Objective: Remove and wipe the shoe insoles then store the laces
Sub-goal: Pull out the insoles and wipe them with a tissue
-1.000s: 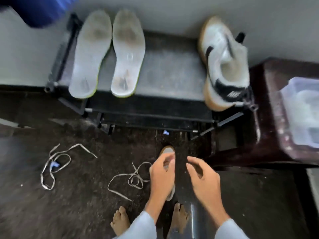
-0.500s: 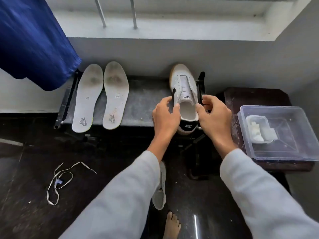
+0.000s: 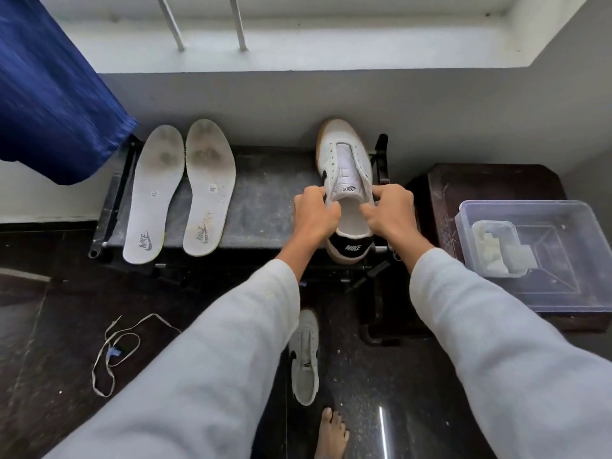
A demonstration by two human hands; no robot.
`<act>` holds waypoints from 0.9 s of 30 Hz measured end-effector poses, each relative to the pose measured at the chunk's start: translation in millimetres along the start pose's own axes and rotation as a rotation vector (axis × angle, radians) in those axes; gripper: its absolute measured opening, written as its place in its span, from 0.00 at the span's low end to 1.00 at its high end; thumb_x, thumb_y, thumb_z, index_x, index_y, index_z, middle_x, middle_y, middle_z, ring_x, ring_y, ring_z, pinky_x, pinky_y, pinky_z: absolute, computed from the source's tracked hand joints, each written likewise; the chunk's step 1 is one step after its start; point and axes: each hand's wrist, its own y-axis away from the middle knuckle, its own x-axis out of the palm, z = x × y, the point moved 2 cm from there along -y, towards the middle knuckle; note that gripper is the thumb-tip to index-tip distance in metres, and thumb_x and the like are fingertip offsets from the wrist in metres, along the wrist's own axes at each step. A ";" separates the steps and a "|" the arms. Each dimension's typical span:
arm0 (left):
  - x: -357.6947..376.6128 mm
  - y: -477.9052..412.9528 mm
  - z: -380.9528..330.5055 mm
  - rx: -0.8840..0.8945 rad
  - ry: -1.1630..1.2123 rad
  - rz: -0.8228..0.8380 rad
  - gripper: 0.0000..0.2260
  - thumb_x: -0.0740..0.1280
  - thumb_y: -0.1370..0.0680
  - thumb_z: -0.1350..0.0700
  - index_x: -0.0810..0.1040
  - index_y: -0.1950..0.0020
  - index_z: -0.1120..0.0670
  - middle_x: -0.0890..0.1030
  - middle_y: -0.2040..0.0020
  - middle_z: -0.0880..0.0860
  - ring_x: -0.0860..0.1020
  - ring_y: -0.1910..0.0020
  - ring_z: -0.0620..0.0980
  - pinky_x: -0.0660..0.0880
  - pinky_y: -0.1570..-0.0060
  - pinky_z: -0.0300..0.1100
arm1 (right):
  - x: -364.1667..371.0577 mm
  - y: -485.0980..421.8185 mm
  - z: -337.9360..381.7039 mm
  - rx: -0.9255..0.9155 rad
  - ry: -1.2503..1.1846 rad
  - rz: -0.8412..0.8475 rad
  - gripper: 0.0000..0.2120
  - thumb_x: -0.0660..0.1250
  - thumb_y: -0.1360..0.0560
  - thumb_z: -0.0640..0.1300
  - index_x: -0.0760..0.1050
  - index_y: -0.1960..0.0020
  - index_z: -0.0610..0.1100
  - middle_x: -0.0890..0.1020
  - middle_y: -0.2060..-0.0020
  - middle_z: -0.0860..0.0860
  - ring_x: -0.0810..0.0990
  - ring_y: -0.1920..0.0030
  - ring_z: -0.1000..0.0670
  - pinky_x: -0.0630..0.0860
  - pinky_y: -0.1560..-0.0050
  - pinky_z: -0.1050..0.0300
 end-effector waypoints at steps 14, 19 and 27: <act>-15.6 141.1 21.8 0.127 0.186 0.031 0.16 0.63 0.22 0.57 0.81 0.37 0.45 0.85 0.60 0.45 0.79 0.66 0.43 0.75 0.62 0.37 | -29.5 134.1 -30.1 -0.107 -0.123 -0.103 0.15 0.71 0.24 0.46 0.81 0.37 0.50 0.80 0.47 0.53 0.81 0.49 0.55 0.78 0.53 0.63; 0.6 212.4 59.6 0.086 0.278 0.061 0.22 0.63 0.20 0.59 0.73 0.28 0.43 0.85 0.44 0.41 0.82 0.52 0.37 0.80 0.46 0.38 | -27.9 213.8 -59.3 0.020 -0.202 -0.054 0.19 0.73 0.26 0.44 0.79 0.36 0.49 0.80 0.45 0.54 0.81 0.52 0.59 0.75 0.56 0.77; 68.7 271.9 157.2 -0.040 0.266 0.183 0.24 0.63 0.20 0.62 0.70 0.25 0.46 0.80 0.66 0.42 0.71 0.70 0.38 0.75 0.69 0.36 | 33.2 284.9 -144.5 0.143 -0.089 0.024 0.15 0.72 0.24 0.45 0.81 0.38 0.51 0.82 0.54 0.55 0.82 0.56 0.57 0.83 0.54 0.57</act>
